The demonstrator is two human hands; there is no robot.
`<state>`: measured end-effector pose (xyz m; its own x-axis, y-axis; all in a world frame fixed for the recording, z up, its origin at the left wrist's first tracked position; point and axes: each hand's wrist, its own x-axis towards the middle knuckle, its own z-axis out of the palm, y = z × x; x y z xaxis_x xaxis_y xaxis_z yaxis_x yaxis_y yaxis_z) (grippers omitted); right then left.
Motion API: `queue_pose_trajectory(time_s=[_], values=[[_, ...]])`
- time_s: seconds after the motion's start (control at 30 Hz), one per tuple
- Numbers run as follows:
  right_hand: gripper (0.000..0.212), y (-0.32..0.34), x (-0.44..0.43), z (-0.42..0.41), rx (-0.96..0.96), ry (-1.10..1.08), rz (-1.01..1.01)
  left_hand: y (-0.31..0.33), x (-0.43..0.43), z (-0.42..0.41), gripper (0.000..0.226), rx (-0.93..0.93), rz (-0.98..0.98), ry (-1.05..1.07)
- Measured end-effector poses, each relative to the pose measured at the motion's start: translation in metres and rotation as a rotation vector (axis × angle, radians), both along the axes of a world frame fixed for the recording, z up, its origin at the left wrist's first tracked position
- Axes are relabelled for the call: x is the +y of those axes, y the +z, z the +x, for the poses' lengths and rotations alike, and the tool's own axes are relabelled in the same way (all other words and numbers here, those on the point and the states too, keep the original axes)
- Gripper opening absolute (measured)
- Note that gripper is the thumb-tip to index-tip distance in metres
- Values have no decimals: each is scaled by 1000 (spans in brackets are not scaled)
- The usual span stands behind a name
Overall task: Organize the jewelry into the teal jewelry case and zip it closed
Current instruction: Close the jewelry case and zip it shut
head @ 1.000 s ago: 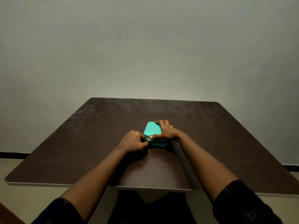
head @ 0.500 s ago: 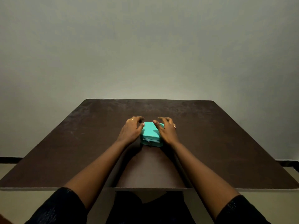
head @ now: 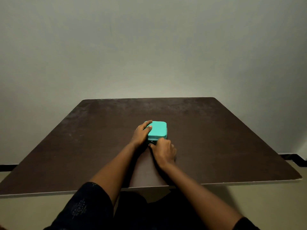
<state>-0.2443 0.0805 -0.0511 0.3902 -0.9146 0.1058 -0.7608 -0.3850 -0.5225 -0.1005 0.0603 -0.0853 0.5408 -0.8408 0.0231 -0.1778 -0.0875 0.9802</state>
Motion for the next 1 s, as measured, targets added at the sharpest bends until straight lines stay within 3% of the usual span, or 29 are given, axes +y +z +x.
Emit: queue_pose_trajectory(time_s=[0.2,0.43,1.0], values=[[29,-4,2,5,-114,-108,58,18,14,-20,35,-147,12,95],[26,-6,-3,-6,-184,-23,-12,17,13,-23,35,-229,22,130],[21,8,-58,-32,-54,-48,-113,15,12,-20,34,-224,5,124]])
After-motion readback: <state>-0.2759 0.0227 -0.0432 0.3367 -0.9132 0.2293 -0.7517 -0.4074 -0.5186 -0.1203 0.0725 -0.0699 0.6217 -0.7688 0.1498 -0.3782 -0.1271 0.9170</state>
